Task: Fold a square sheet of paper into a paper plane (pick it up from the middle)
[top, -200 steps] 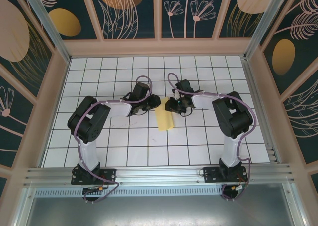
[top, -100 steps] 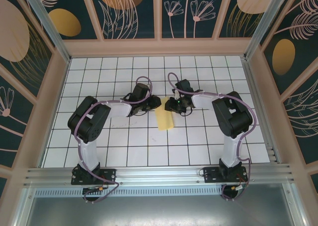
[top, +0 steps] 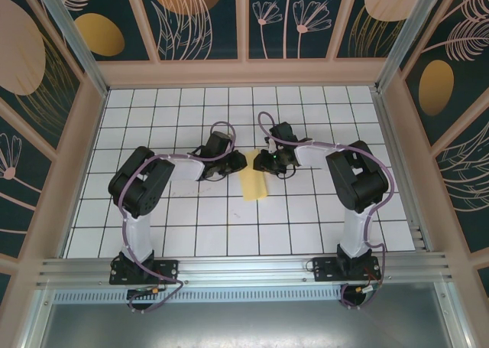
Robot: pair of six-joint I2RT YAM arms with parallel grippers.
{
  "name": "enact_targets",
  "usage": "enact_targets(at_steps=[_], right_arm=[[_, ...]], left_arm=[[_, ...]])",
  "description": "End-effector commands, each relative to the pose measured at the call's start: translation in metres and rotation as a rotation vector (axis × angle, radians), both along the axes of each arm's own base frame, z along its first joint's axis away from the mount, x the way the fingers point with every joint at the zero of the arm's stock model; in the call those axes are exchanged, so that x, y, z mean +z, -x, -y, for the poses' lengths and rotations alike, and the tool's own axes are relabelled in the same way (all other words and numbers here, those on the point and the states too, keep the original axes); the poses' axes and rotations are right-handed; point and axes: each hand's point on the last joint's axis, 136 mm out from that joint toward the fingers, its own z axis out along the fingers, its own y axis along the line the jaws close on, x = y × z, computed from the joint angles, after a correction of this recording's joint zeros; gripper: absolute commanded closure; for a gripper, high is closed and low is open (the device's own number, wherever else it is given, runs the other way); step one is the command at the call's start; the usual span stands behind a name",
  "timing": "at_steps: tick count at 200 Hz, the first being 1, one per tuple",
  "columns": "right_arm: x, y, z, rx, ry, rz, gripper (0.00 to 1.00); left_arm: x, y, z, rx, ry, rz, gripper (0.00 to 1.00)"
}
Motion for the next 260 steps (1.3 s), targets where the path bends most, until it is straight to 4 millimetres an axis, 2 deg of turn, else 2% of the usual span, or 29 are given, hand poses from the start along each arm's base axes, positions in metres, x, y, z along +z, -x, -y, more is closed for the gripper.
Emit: enact_targets(at_steps=[1,23,36,65,101,126,149,172,193,210,243,260], right_arm=[[-0.081,0.019,0.048,-0.061,0.251,-0.099,0.67],[-0.072,0.015,0.043,-0.059,0.228,-0.084,0.66],[-0.059,0.009,0.039,-0.062,0.202,-0.062,0.66],[-0.013,-0.009,0.032,-0.084,0.102,0.018,0.62],[0.049,-0.022,0.038,-0.118,0.02,0.147,0.54],[0.076,-0.022,0.04,-0.125,-0.018,0.211,0.53],[0.096,-0.017,0.029,-0.083,-0.103,0.238,0.53],[0.098,-0.011,0.013,-0.031,-0.17,0.217,0.61],[0.085,-0.01,0.003,-0.016,-0.18,0.175,0.72],[0.074,-0.006,-0.004,0.007,-0.183,0.141,0.78],[0.064,0.008,-0.024,0.088,-0.215,0.095,0.79],[0.054,0.013,-0.027,0.105,-0.209,0.059,0.8]], left_arm=[[-0.021,0.008,-0.007,0.004,-0.07,-0.052,0.8],[-0.031,0.011,-0.012,0.014,-0.108,-0.075,0.81],[-0.036,0.014,-0.016,0.019,-0.127,-0.089,0.82],[-0.044,0.018,-0.022,0.026,-0.155,-0.104,0.83],[-0.047,0.021,-0.026,0.034,-0.172,-0.103,0.82],[-0.046,0.02,-0.027,0.037,-0.174,-0.101,0.83],[-0.049,0.02,-0.026,0.038,-0.177,-0.107,0.83],[-0.05,0.02,-0.028,0.044,-0.182,-0.109,0.84],[-0.052,0.021,-0.029,0.045,-0.187,-0.114,0.84],[-0.051,0.02,-0.029,0.046,-0.186,-0.112,0.85],[-0.051,0.021,-0.028,0.045,-0.185,-0.116,0.85],[-0.053,0.021,-0.028,0.045,-0.186,-0.119,0.85]])
